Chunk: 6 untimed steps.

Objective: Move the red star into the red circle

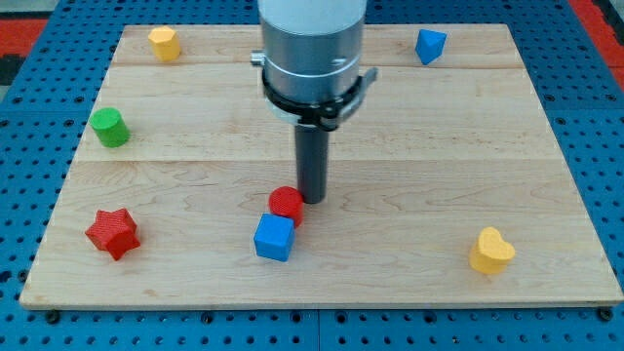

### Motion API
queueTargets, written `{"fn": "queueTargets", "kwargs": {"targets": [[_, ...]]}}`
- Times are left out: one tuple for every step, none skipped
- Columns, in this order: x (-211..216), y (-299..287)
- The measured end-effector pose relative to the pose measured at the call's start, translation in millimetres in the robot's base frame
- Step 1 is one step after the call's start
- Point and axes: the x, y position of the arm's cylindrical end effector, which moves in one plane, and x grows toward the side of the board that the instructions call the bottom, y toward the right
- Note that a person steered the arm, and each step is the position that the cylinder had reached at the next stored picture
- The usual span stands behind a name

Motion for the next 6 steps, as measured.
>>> {"fn": "queueTargets", "kwargs": {"targets": [[-1.0, -135.6], [-1.0, -233.3], [33.7, -235.7], [48.4, -192.5], [54.5, -137.3], [80.0, -204.9]]}}
